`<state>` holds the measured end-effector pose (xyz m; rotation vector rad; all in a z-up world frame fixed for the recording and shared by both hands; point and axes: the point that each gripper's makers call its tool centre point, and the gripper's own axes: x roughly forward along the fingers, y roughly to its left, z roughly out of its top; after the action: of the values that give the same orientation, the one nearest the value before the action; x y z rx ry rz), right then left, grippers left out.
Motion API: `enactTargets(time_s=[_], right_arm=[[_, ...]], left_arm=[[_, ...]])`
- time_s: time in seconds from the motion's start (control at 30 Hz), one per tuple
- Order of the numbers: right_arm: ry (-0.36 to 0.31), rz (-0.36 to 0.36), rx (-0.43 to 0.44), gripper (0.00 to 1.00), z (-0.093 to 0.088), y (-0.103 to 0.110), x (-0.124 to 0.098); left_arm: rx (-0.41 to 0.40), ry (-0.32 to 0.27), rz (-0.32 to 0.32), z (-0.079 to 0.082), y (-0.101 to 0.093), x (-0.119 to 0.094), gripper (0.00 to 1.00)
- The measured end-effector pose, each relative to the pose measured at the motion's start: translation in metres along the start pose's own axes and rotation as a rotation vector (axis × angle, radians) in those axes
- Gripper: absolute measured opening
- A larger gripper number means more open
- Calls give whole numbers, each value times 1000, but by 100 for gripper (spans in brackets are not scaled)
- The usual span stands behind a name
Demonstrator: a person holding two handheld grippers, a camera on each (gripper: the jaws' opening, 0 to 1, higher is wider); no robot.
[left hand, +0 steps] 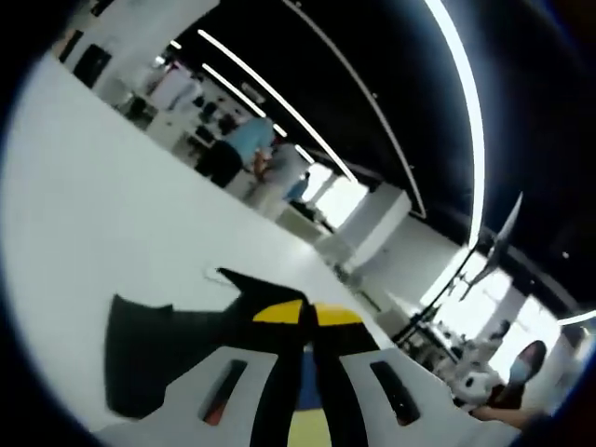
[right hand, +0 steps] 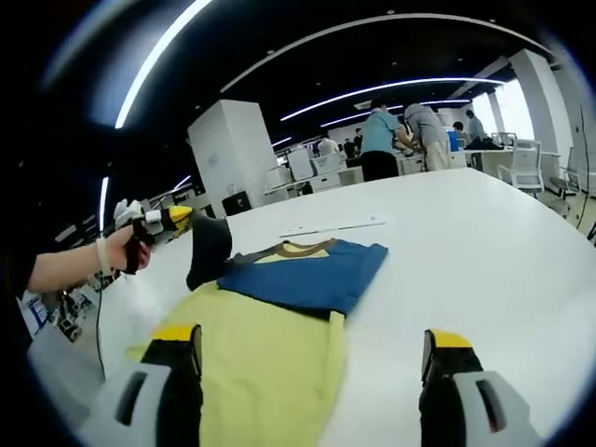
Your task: Fold the garment on the visible template until the final outline fits inside the template.
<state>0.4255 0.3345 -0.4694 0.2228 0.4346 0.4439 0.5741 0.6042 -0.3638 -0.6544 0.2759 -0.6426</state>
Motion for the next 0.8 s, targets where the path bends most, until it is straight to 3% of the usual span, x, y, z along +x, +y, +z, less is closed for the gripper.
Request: enactTargets(time_s=[0.03, 0.2, 0.43, 0.63, 0.8], right_arm=[[-5, -3, 10, 99, -2, -3, 0], [-11, -11, 23, 98, -6, -10, -1], [-24, -30, 45, 97, -9, -16, -6], [-25, -43, 63, 96, -13, -20, -10], [-29, -59, 76, 96, -13, -25, -13]], left_arm=[[19, 25, -20, -4, -9, 9, 0], [9, 39, -64, -11, -33, 34, 0], [-10, 67, -107, -34, -56, 64, 0], [-81, 44, -137, -50, -73, 88, 0], [-140, 52, -156, -77, -86, 110, 0]])
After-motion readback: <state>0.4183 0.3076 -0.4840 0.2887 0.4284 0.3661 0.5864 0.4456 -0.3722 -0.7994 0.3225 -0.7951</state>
